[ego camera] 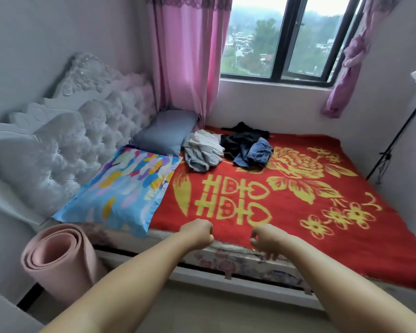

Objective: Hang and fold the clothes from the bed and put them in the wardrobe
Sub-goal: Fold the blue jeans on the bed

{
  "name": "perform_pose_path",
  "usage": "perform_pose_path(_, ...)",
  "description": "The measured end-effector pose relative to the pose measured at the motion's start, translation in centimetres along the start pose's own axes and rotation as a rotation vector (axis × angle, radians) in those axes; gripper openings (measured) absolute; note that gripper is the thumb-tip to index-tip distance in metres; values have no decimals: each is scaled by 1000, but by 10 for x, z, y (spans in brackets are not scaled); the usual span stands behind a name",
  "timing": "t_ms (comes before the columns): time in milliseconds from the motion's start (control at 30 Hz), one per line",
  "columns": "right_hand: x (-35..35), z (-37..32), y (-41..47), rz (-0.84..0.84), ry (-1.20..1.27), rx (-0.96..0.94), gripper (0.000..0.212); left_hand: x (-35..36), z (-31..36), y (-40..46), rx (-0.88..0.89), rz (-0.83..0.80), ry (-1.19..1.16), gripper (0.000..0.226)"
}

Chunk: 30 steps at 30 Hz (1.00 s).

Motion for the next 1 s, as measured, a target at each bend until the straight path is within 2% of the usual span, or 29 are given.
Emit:
perform_pose_path(233,-33,44,66,-42,94,54,29,-20,20,105,38,-94,78,21)
perform_pose_path(567,-150,111,165,64,218,197,29,-128,51,271,142,-89,195,26)
perform_pose_path(833,-163,186,242,-53,342,268,33,-110,79,379,156,-242,221,27)
perform_pose_path(1000,-208,234,309,-66,355,198,37,-110,105,466,114,-286,174,28)
Point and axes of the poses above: each hand's wrist, its own y-axis towards the middle knuckle, its own x-axis out of the palm, z = x × y, the point moved 5 cm from there along y, towards the middle knuckle, and after that the axes turned 11 degrees about -z, right-handed, at the moved point
